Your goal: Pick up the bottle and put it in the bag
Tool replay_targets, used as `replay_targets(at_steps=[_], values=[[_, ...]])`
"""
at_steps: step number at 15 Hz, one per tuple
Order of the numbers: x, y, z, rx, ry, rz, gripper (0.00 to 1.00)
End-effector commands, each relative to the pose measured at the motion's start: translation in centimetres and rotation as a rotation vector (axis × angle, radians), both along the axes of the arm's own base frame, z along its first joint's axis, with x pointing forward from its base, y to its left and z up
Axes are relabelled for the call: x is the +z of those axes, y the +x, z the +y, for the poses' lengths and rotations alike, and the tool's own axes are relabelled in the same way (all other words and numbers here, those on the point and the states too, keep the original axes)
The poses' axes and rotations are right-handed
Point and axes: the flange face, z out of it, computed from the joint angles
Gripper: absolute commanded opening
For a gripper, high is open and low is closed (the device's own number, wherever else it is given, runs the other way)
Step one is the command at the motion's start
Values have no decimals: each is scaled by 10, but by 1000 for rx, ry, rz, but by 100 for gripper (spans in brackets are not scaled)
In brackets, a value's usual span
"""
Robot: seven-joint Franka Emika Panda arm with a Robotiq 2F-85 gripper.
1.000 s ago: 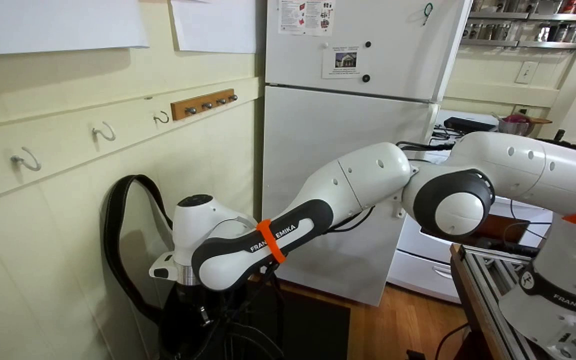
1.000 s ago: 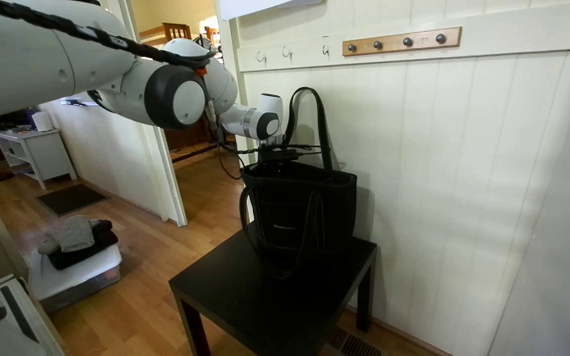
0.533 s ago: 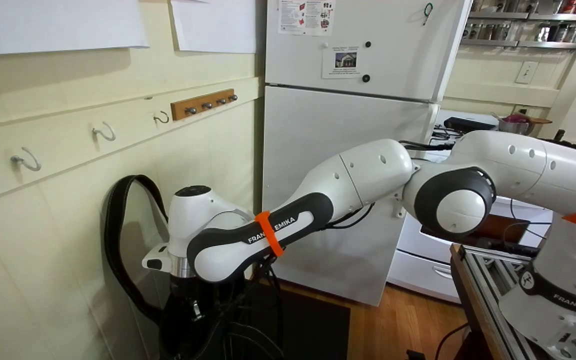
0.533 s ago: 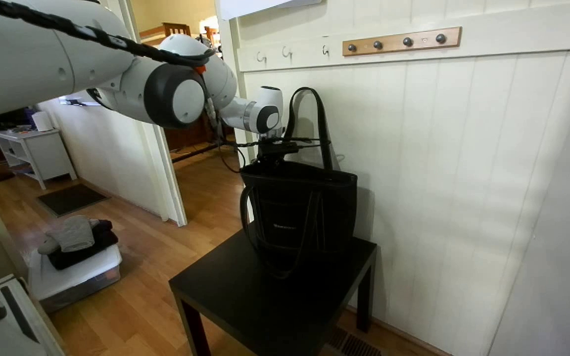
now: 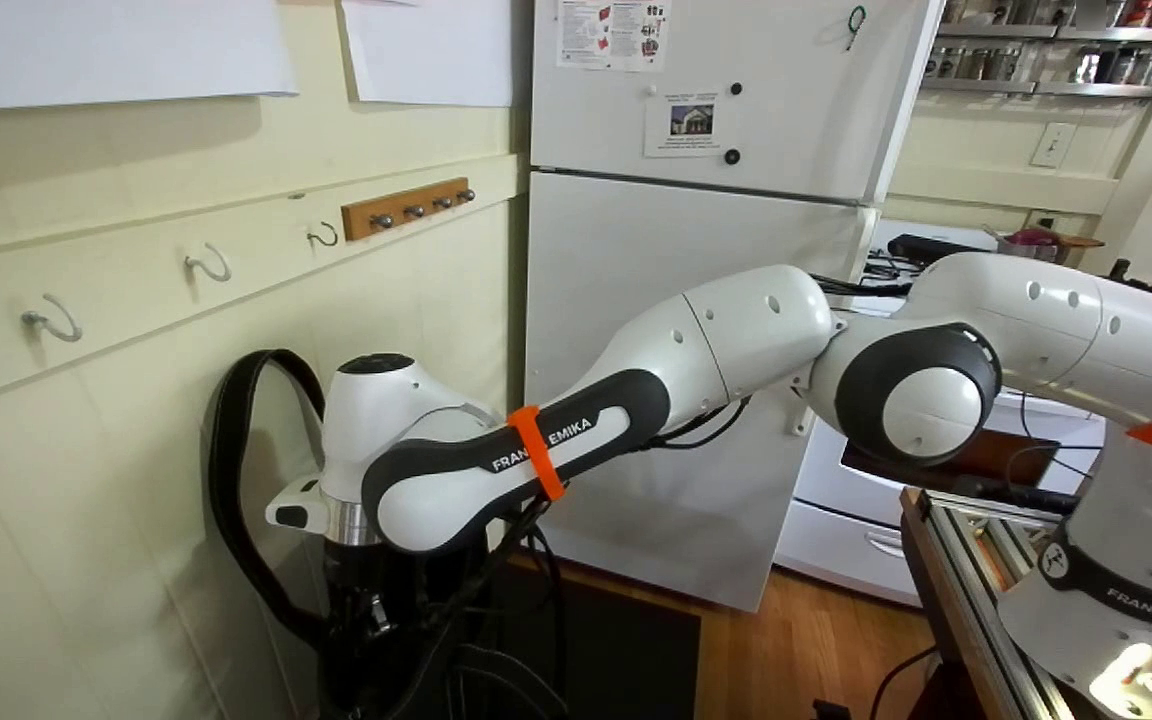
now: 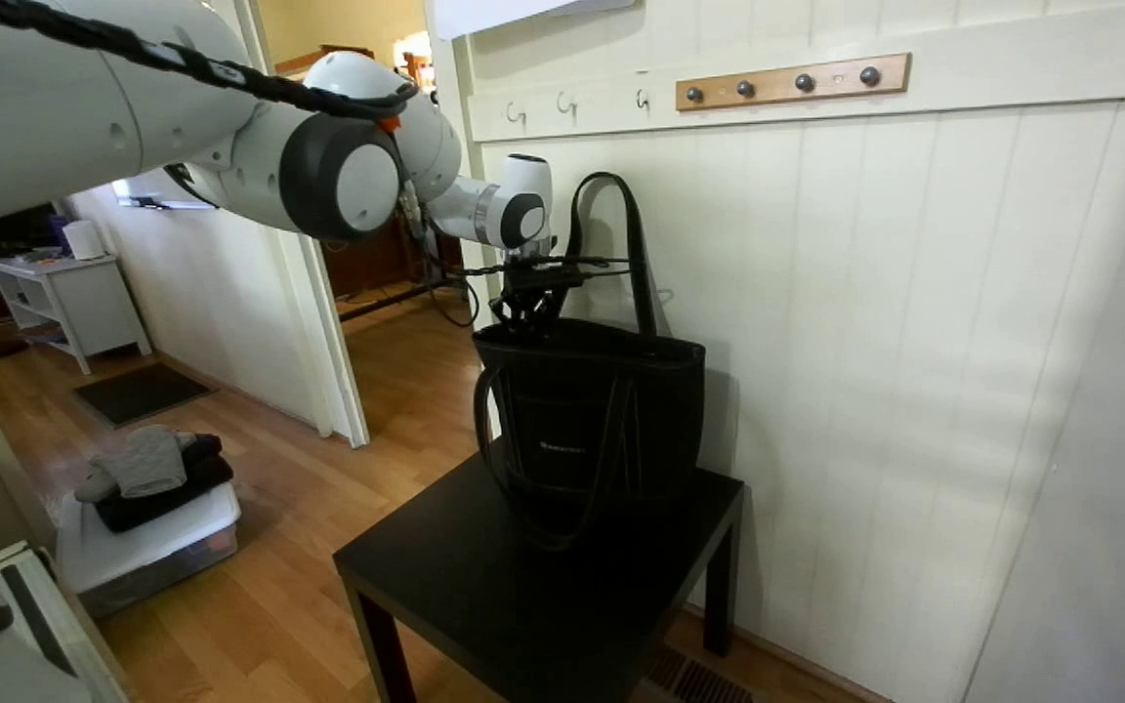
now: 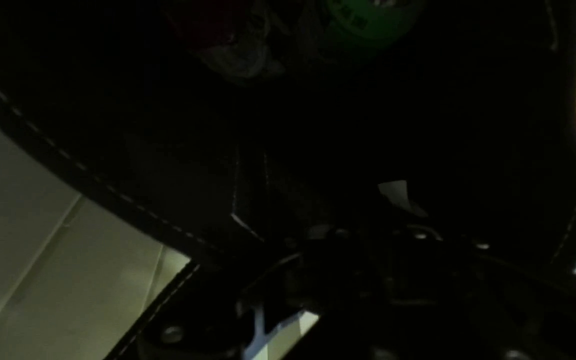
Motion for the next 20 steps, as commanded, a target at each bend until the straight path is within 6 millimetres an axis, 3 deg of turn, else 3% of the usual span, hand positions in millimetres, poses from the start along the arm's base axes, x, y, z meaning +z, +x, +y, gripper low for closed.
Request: replay_targets(at_steps=[1, 7, 9, 16, 17, 18, 20], values=[[-13, -7, 3, 5, -56, 48, 49], [-49, -19, 2, 45, -167, 101, 93], [-59, -21, 3, 68, -196, 89, 100], [-76, -27, -1, 71, -232, 136, 100], [-77, -28, -2, 72, -231, 146, 75], [-76, -28, -3, 71, -232, 156, 73], [-72, -28, -5, 66, -227, 170, 56]])
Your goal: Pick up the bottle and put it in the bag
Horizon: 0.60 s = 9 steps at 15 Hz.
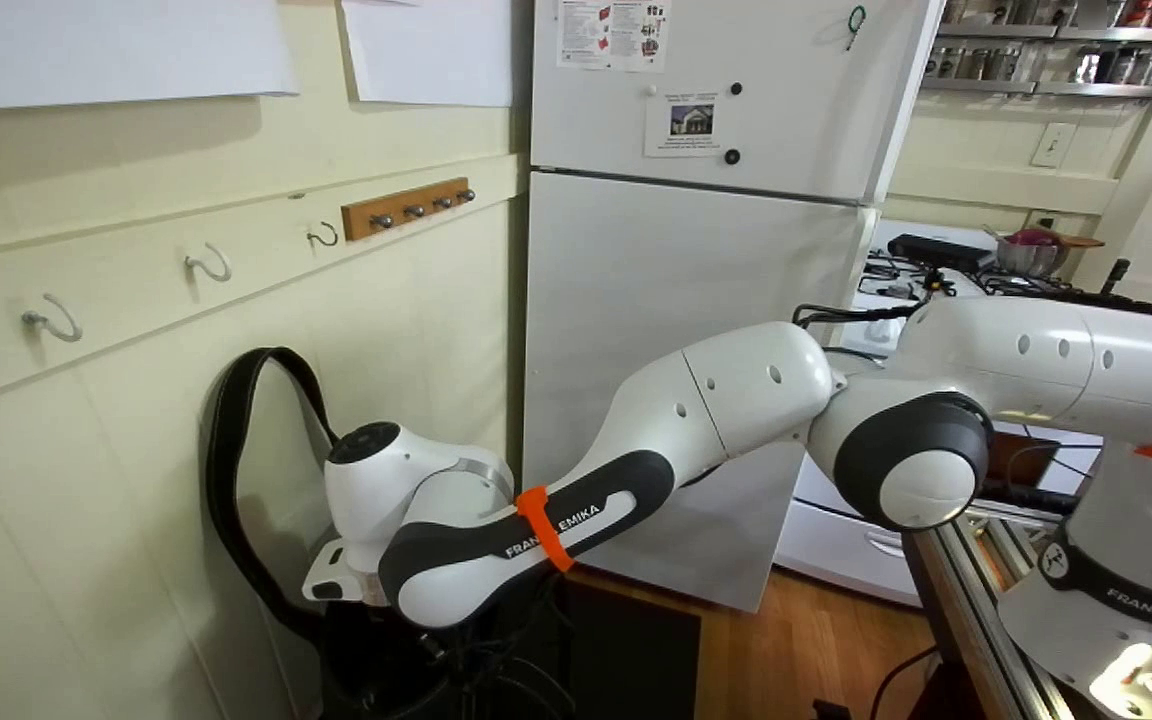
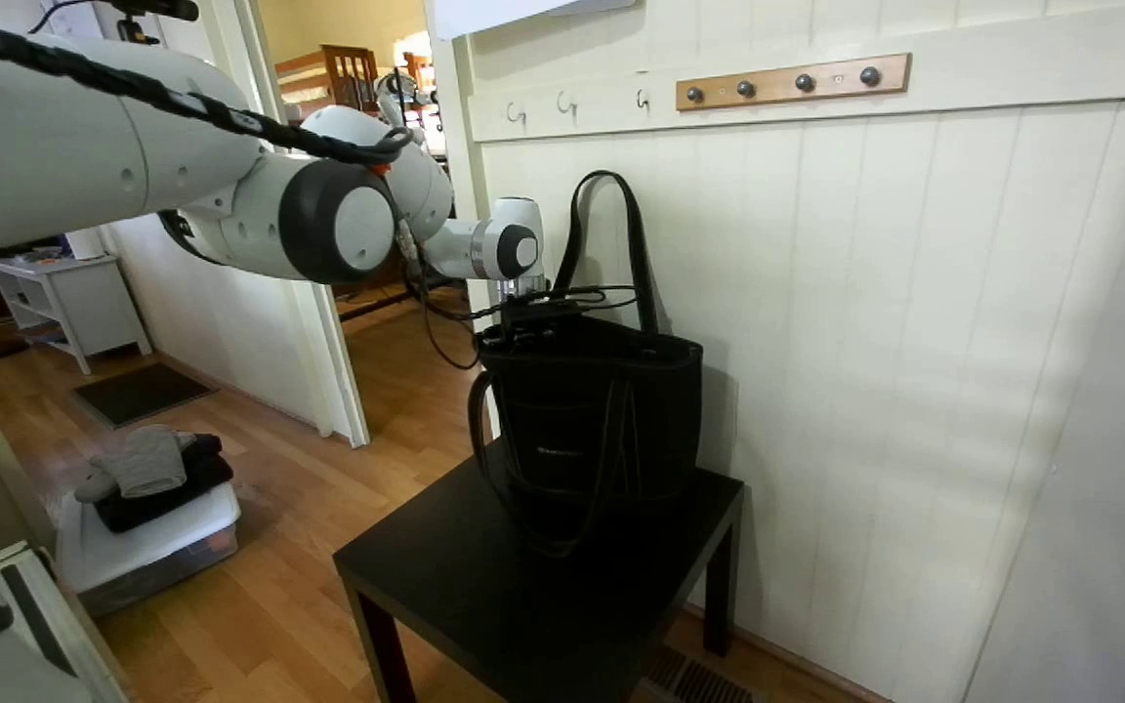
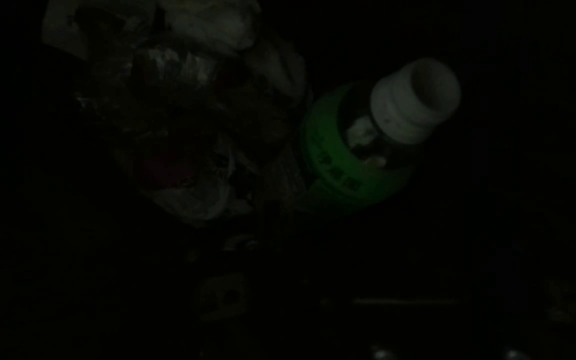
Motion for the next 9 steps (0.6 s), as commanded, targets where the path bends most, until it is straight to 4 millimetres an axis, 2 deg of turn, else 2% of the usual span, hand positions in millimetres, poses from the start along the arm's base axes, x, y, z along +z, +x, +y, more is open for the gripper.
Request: replay_targets(at_steps=[1, 5, 8, 9], values=[[3, -1, -1, -6, -14, 24, 49], [20, 2, 1, -26, 13, 37, 18], [39, 9, 3, -41, 44, 1, 0], [43, 13, 5, -37, 63, -28, 39]])
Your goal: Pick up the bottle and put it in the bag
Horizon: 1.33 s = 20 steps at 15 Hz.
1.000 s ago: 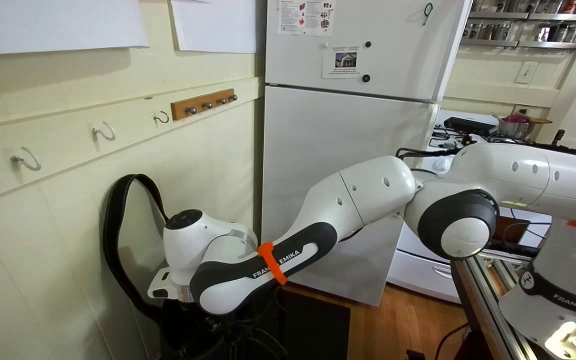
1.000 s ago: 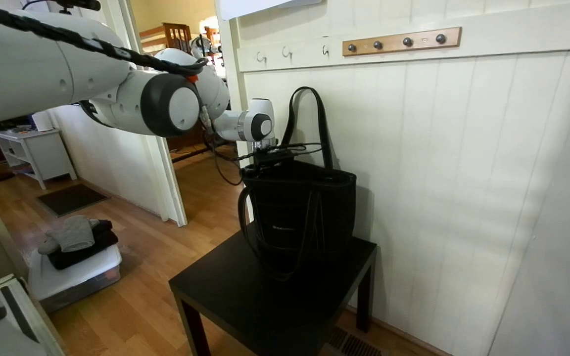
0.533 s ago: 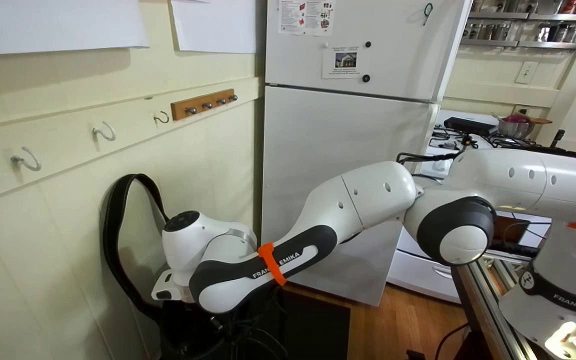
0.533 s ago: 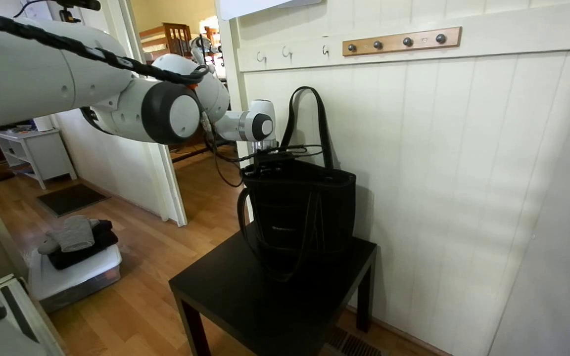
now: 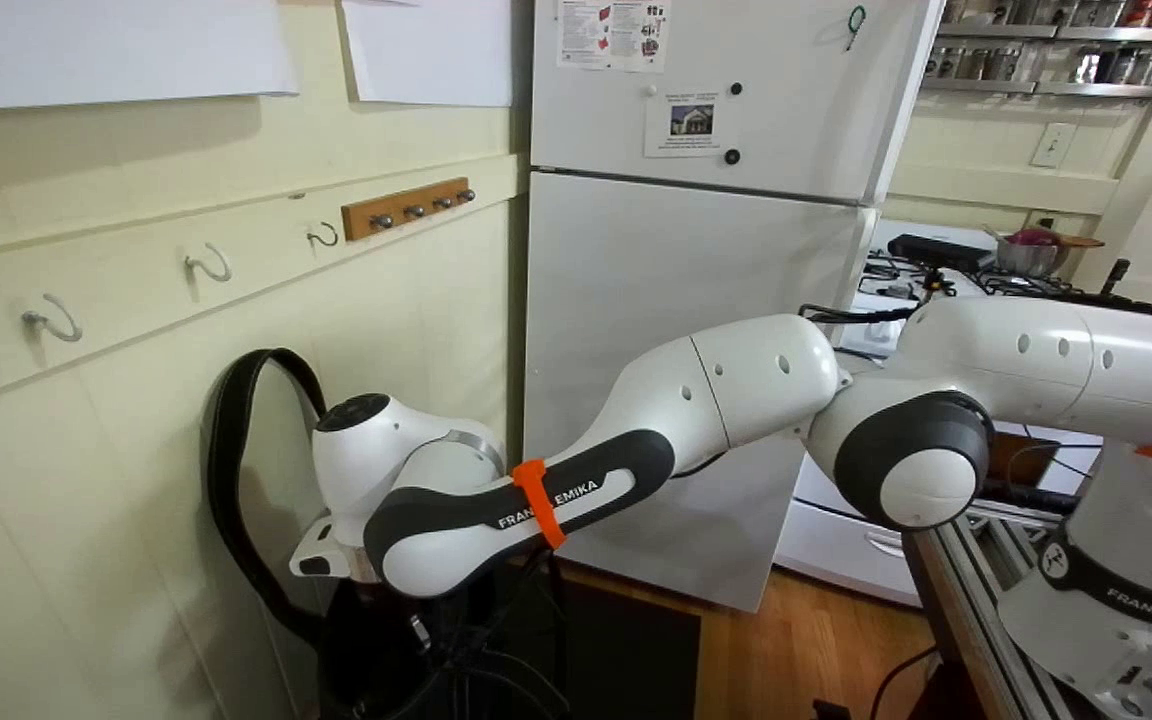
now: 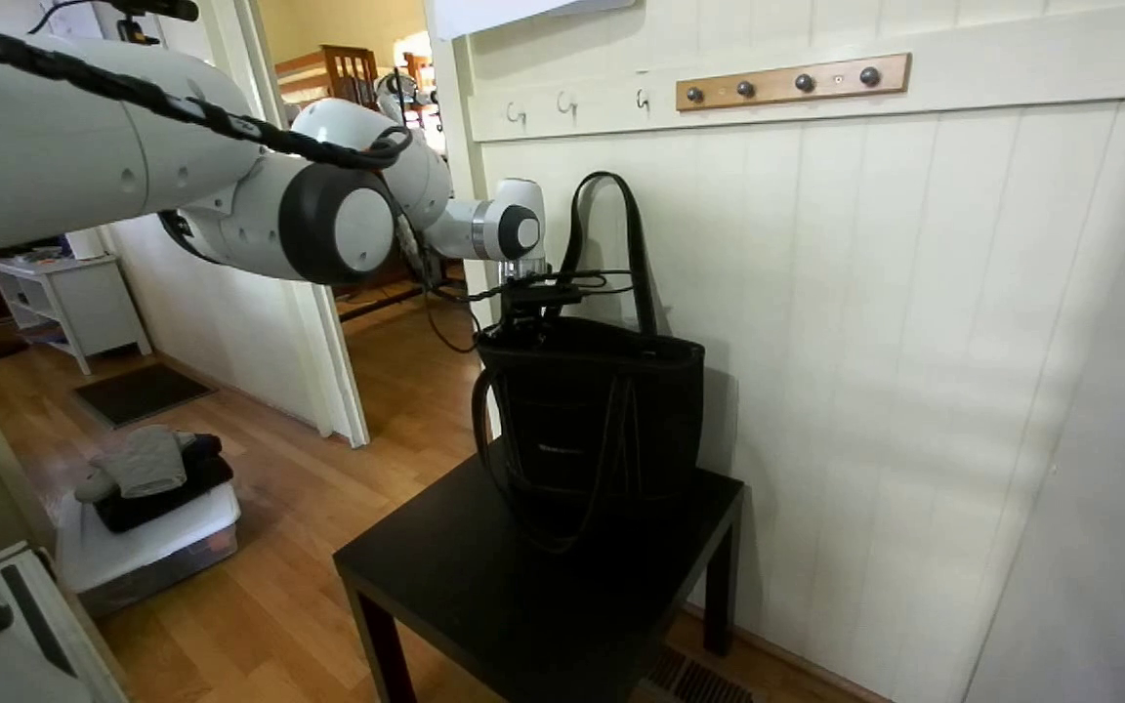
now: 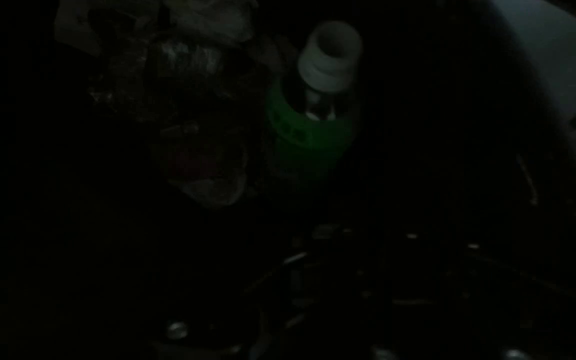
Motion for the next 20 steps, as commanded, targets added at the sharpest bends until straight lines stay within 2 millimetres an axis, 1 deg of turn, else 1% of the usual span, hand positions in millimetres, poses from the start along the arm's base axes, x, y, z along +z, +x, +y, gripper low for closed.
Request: replay_targets(at_steps=[1, 2, 3, 6, 7, 9, 11, 15, 20], values=[[14, 7, 5, -18, 59, -47, 34], [14, 8, 7, -25, 72, -57, 35], [15, 9, 8, -32, 82, -65, 41], [15, 10, 16, -33, 107, -86, 65], [15, 10, 18, -35, 115, -96, 72], [11, 11, 21, -33, 130, -124, 87], [6, 11, 25, -26, 141, -151, 99], [-8, 7, 27, -22, 141, -153, 100], [-27, 1, 23, -22, 123, -129, 100]])
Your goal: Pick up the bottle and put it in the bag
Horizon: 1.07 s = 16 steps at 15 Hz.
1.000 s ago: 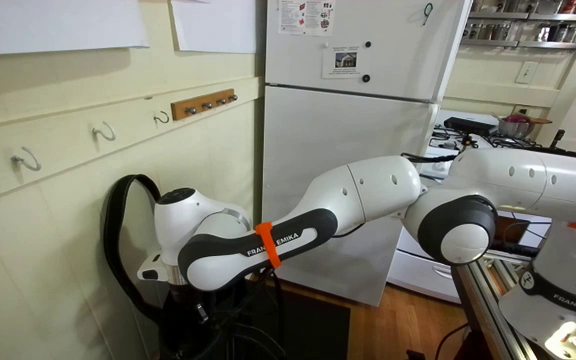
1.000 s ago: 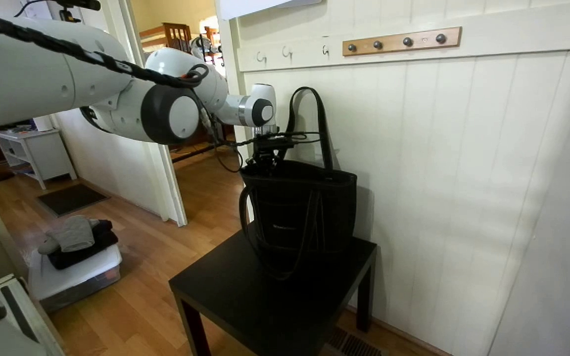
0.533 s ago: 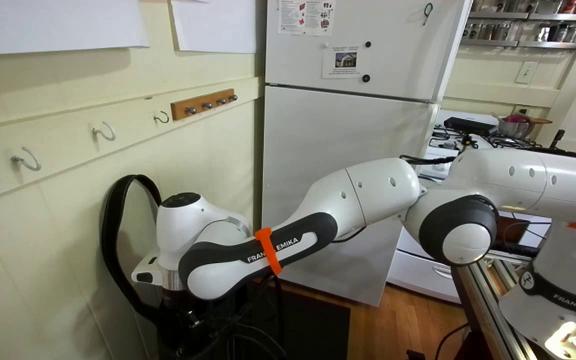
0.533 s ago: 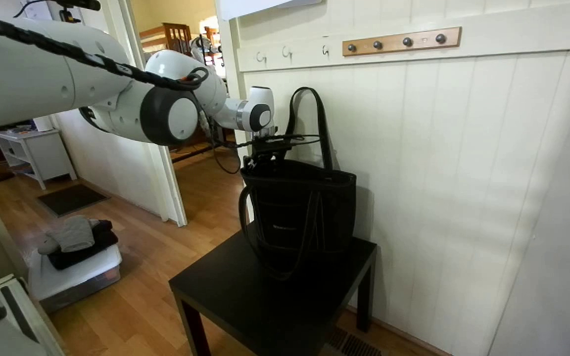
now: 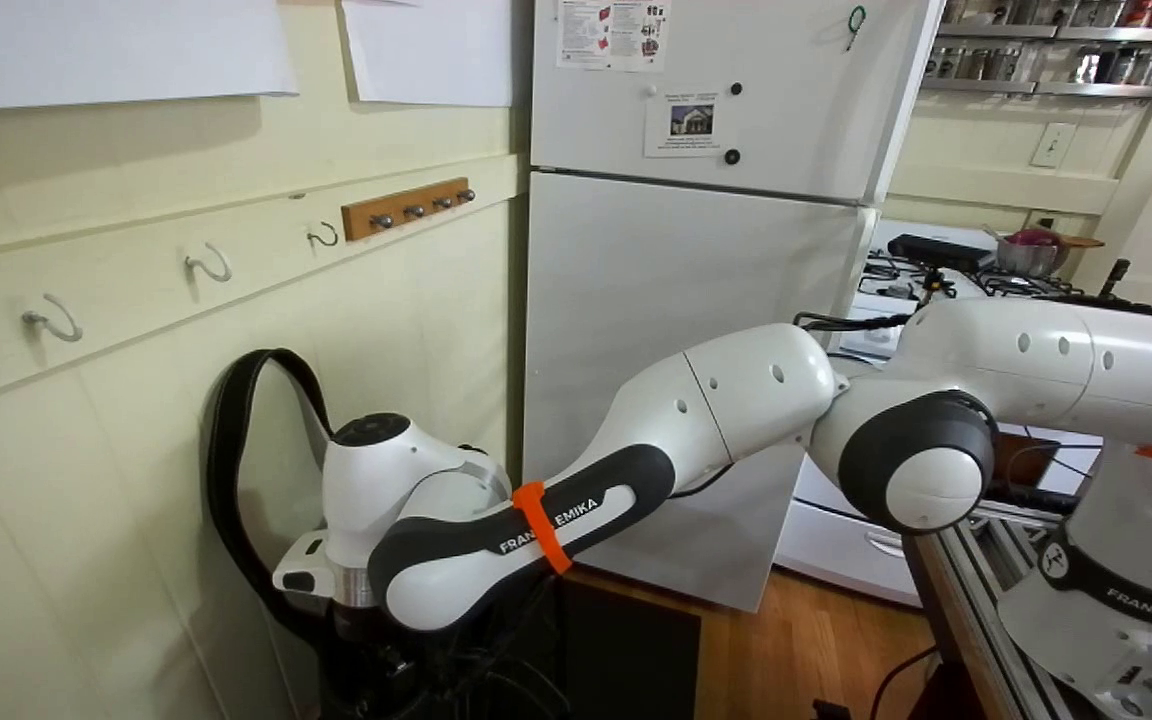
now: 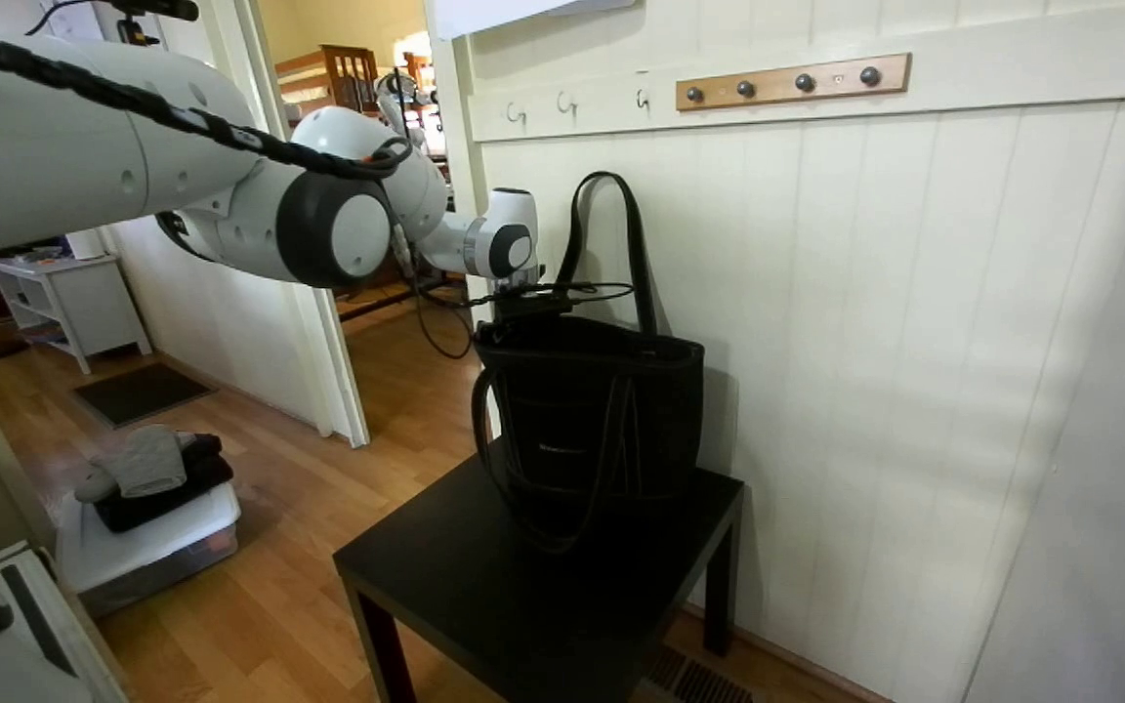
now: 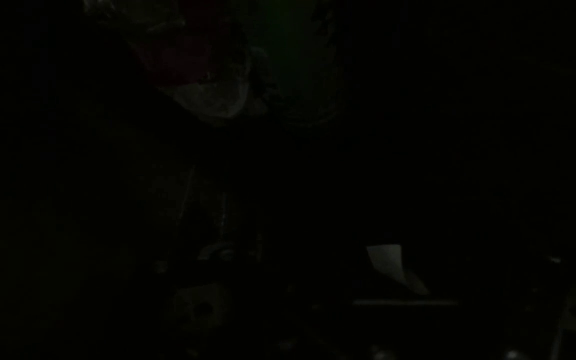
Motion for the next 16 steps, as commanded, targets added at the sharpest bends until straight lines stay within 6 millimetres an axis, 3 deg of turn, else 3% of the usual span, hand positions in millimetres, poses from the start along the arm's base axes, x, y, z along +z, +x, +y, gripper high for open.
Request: replay_targets(at_steps=[1, 8, 9, 12, 16], values=[[-16, -5, -2, -2, -3, 11, 100], [-33, -12, -11, -10, -22, 49, 100], [-35, -12, -12, -10, -26, 53, 80], [-35, -12, -15, -15, -32, 60, 58], [-15, -3, -17, -33, -18, 45, 28]])
